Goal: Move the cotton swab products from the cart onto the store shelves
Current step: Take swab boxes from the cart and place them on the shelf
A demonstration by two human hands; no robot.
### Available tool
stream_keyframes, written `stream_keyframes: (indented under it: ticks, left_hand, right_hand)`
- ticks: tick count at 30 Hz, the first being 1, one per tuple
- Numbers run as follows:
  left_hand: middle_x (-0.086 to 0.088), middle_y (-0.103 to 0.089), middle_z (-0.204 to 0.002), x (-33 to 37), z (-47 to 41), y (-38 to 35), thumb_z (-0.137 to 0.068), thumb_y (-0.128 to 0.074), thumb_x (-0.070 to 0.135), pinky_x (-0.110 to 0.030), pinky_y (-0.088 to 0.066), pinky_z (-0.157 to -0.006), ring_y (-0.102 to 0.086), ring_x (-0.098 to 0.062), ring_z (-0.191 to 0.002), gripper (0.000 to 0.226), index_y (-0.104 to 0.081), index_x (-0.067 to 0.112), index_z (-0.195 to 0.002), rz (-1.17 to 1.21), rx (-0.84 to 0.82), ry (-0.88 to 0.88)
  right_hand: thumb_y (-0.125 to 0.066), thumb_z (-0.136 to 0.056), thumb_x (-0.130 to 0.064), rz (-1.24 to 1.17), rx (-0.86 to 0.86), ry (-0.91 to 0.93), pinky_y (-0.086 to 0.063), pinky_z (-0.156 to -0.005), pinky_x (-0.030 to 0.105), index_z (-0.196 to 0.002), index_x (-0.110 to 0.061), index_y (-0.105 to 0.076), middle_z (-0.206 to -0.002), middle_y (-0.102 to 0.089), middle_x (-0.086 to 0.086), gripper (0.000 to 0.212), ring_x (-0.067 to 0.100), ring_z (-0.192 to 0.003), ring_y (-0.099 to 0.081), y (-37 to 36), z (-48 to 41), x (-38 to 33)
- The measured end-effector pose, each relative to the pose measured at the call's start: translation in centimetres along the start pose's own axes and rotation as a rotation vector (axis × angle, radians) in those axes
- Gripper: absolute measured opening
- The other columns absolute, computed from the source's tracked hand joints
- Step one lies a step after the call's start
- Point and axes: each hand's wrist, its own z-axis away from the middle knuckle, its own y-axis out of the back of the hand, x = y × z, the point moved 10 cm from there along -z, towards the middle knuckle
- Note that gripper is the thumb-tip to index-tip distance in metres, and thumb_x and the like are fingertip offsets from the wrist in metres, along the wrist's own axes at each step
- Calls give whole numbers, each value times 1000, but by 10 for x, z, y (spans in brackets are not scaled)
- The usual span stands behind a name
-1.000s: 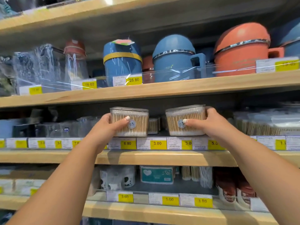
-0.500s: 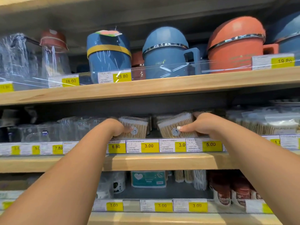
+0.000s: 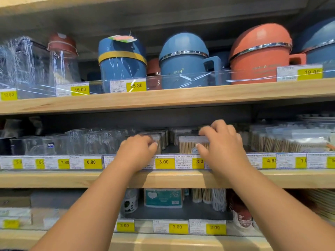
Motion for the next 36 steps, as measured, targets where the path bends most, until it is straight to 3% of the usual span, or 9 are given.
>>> stream_keyframes:
  ticks: [4,12,18,25,30,34,36]
  left_hand:
    - [-11,-48,-137,5,9,-17,-102,-20,46,-42,-43,-96,-48,-32,-121,53,-54,17,-130,-67,-161,-14]
    - [-7,-17,-160,-1,4,-38,-100,-14,54,-44,-23,-115,-23,-29,-144,63,-32,19,-149,-25,-453,76]
    - [-5,-20,-160,1,-3,-42,-100,-20,53,-42,-19,-114,-22,-26,-145,62,-29,18,-150,75,-609,155]
    - [-2,-26,-158,-16,-22,-51,-100,-32,46,-41,-27,-114,-29,-25,-142,55,-32,21,-149,75,-651,167]
    - [-6,-46,-145,-20,-37,-51,-91,-46,36,-43,-39,-106,-47,-30,-127,44,-55,21,-131,36,-569,84]
    - [-4,-26,-157,-28,-36,-61,-93,-49,39,-44,-29,-114,-31,-29,-141,56,-38,27,-146,119,-602,127]
    - [-3,-24,-157,-28,-38,-64,-94,-49,38,-44,-28,-115,-28,-28,-142,54,-39,28,-146,127,-614,117]
  right_hand:
    - [-30,-94,-54,140,-178,19,-28,-93,40,-123,-30,-53,-122,-43,-2,44,24,-114,-41,-24,20,-13]
    - [-17,-91,-68,182,-399,-28,-26,-100,47,-139,-38,-37,-135,-35,1,60,32,-119,-45,-43,20,-4]
    - [-17,-87,-73,140,-456,6,-26,-105,48,-141,-38,-35,-136,-35,-1,67,32,-121,-43,-54,19,-5]
    - [-20,-89,-71,57,-483,36,-23,-109,47,-141,-35,-36,-141,-33,-2,66,27,-122,-45,-59,12,-11]
    - [-21,-89,-70,2,-472,13,-26,-109,46,-139,-32,-38,-141,-31,1,65,26,-121,-47,-58,8,-10]
    - [-21,-91,-68,-27,-428,-31,-30,-107,46,-142,-29,-34,-147,-24,5,65,28,-122,-47,-55,5,-10]
    - [-22,-91,-67,-25,-439,-12,-31,-107,45,-142,-29,-34,-150,-19,5,65,28,-123,-45,-55,6,-15]
